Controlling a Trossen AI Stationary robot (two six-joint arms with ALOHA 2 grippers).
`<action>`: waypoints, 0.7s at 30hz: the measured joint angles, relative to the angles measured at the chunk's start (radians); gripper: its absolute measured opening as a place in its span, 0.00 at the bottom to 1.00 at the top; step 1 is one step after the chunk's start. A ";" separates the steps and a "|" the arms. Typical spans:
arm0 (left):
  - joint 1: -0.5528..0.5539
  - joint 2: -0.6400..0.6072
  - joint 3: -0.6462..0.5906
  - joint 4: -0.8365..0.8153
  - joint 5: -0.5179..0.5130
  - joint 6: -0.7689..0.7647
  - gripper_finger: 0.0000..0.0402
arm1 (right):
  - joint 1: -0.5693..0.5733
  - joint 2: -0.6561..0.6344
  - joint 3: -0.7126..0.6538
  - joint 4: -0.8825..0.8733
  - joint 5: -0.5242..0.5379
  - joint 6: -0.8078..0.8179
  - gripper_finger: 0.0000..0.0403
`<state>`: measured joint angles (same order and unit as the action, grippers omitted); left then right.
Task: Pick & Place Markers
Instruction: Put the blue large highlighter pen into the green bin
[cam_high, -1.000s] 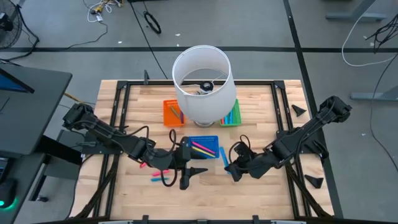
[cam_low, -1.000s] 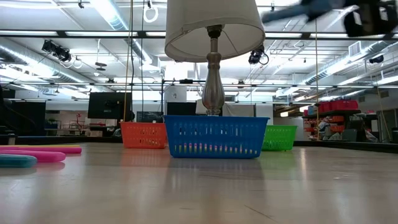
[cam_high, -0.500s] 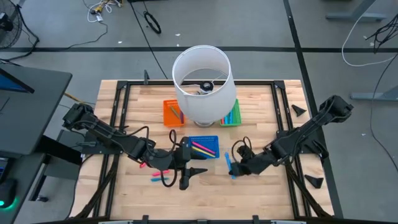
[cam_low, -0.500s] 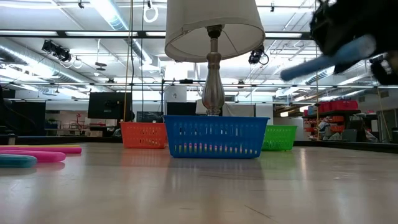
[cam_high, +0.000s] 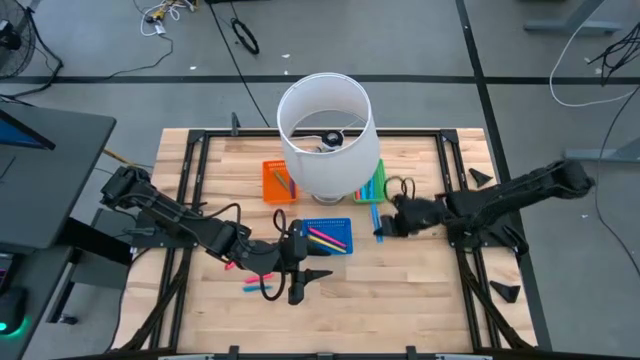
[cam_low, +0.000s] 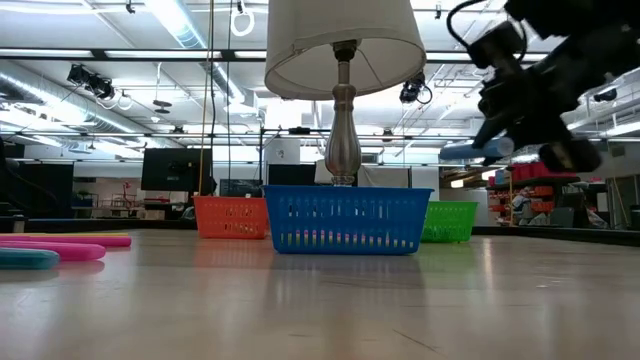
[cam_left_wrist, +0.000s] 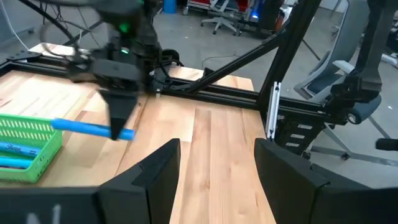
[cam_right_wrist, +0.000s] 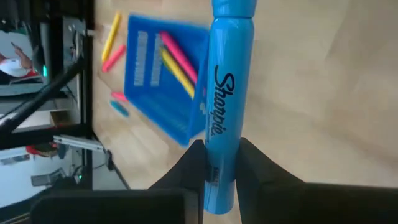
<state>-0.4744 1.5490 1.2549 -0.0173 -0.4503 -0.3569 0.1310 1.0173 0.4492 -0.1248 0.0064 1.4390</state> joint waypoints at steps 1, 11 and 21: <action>0.000 0.000 0.000 0.001 0.000 0.000 0.52 | -0.039 -0.012 0.000 -0.007 -0.024 -0.029 0.11; 0.007 0.000 0.000 -0.016 -0.005 -0.045 0.52 | -0.427 -0.013 -0.001 -0.010 -0.277 -0.277 0.11; 0.007 0.000 0.000 -0.020 -0.046 -0.046 0.52 | -0.736 0.020 -0.001 -0.001 -0.471 -0.448 0.11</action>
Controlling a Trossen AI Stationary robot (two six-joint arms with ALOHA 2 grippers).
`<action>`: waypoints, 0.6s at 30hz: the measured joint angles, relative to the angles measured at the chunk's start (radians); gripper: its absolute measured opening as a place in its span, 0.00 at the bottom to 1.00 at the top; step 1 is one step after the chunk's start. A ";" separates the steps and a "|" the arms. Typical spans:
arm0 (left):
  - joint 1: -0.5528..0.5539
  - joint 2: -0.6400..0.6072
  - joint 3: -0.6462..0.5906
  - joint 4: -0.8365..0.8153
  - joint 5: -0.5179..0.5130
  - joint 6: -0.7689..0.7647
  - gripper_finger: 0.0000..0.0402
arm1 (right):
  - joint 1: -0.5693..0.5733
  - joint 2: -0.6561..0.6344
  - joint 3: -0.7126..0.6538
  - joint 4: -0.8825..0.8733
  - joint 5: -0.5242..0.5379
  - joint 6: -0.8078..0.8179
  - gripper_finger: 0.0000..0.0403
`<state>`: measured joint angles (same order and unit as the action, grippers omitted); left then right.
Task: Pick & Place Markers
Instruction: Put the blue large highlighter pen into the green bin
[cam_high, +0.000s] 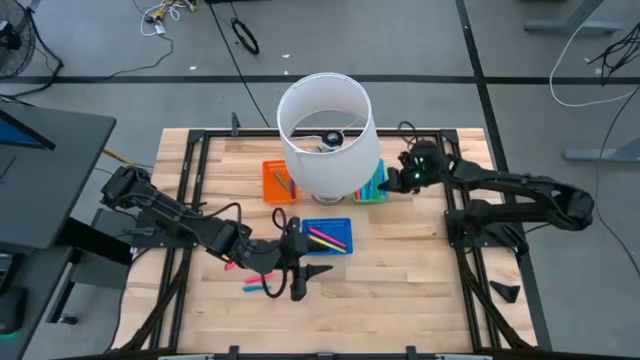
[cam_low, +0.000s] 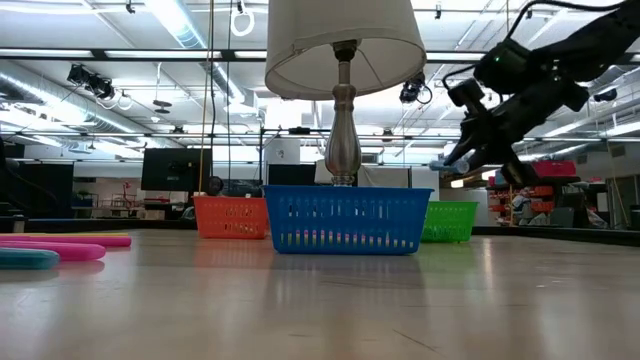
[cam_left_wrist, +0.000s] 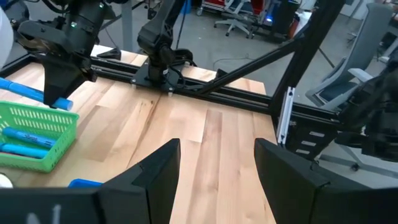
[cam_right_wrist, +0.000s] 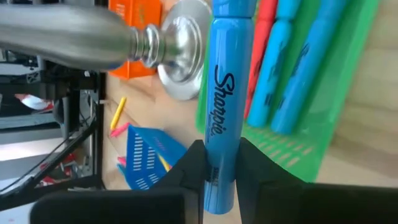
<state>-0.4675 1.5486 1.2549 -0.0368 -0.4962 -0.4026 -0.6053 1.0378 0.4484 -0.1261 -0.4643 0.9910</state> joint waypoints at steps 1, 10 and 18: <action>0.000 0.000 0.000 -0.001 -0.001 0.000 0.52 | -0.020 0.007 0.000 0.003 -0.016 -0.011 0.11; 0.006 0.000 0.000 -0.007 0.001 -0.002 0.52 | -0.076 0.122 0.000 0.043 -0.070 -0.077 0.11; 0.011 0.000 0.000 -0.014 0.003 -0.005 0.52 | -0.076 0.263 0.064 0.048 -0.044 -0.121 0.11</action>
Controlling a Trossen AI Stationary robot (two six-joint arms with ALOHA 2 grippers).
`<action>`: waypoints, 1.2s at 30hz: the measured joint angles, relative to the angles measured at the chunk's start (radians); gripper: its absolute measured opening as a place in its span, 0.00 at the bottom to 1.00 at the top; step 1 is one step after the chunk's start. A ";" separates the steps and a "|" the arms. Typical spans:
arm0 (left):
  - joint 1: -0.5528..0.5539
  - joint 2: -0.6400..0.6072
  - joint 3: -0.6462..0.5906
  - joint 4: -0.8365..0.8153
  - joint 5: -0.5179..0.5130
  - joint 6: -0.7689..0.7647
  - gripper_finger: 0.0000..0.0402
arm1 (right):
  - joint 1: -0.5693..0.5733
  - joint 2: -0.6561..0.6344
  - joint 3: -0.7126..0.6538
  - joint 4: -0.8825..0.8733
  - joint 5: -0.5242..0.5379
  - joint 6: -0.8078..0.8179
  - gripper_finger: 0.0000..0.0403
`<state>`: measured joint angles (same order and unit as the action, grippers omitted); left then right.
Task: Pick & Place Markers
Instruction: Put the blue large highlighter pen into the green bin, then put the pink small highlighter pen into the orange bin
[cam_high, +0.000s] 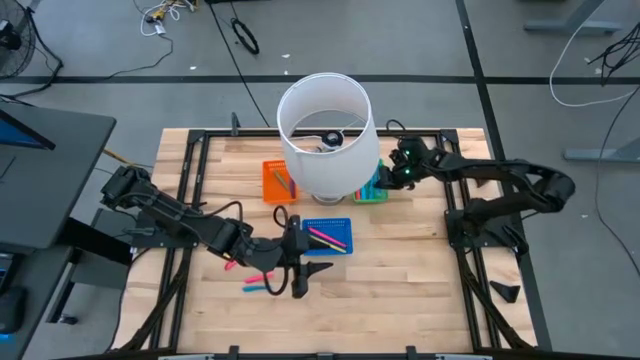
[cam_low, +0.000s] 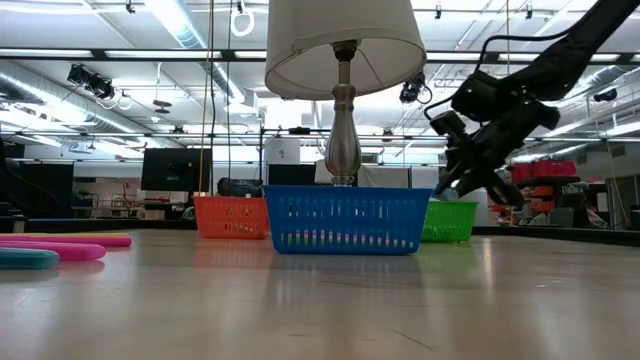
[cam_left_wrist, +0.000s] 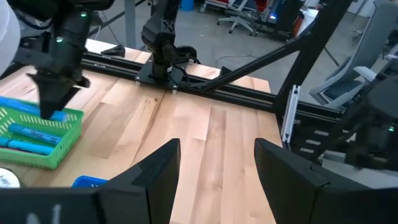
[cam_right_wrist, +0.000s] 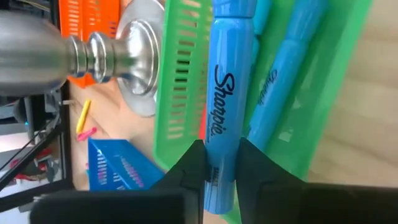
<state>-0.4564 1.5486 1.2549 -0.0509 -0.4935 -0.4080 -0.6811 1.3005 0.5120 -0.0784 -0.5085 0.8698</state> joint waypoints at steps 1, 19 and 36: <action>0.000 0.000 0.000 0.000 0.000 0.000 0.52 | 0.000 0.015 0.011 -0.001 0.002 -0.001 0.11; -0.001 0.000 0.000 -0.007 0.021 -0.022 0.52 | -0.001 0.067 0.052 -0.005 0.011 -0.039 0.22; -0.001 0.000 0.000 -0.013 0.021 -0.027 0.52 | -0.001 0.059 0.053 0.079 -0.020 -0.045 0.38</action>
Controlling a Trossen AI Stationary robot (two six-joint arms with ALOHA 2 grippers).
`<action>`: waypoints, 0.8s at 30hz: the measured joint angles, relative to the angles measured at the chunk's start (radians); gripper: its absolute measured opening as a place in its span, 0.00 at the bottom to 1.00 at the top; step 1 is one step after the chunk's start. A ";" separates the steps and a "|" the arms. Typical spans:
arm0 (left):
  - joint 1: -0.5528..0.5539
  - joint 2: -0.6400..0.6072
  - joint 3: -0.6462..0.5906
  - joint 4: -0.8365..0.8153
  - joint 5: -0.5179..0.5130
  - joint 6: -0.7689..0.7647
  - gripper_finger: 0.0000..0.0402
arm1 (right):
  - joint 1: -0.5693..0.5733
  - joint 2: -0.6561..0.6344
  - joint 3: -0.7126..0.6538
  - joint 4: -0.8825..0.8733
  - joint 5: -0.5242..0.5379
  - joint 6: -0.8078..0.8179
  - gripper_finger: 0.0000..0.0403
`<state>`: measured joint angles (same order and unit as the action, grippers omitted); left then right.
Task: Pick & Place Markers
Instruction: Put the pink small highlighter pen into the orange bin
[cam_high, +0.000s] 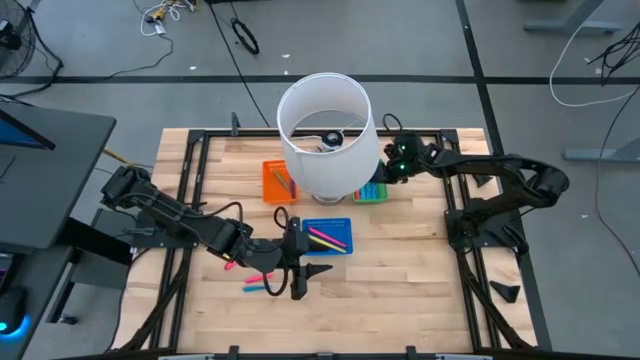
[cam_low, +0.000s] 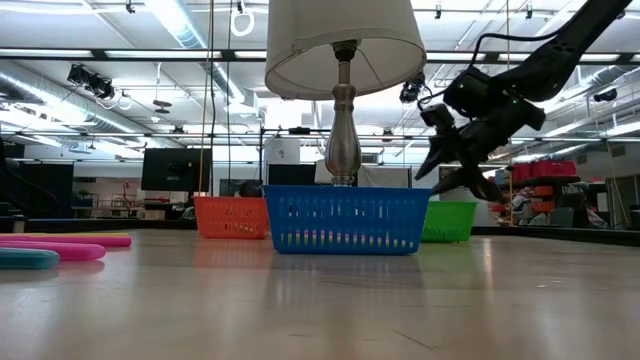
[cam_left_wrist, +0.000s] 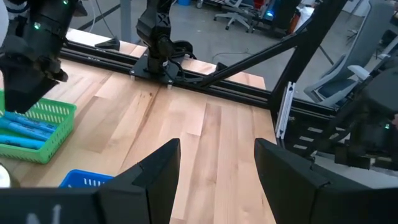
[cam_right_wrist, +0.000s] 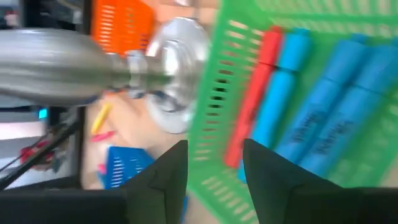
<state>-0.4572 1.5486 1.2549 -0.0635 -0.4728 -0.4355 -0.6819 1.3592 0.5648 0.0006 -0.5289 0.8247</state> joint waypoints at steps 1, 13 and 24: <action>0.000 0.000 0.000 0.000 0.002 -0.002 0.52 | 0.000 -0.007 0.000 0.011 -0.014 0.000 0.38; -0.001 0.000 0.000 0.000 0.049 -0.080 0.52 | 0.050 -0.295 0.001 -0.143 -0.082 -0.261 0.31; -0.002 0.000 0.000 0.008 0.048 -0.101 0.52 | 0.304 -0.571 0.000 -0.213 0.026 -0.213 0.29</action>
<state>-0.4591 1.5486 1.2549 -0.0551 -0.4244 -0.5360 -0.3776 0.7879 0.5652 -0.2119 -0.5029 0.6117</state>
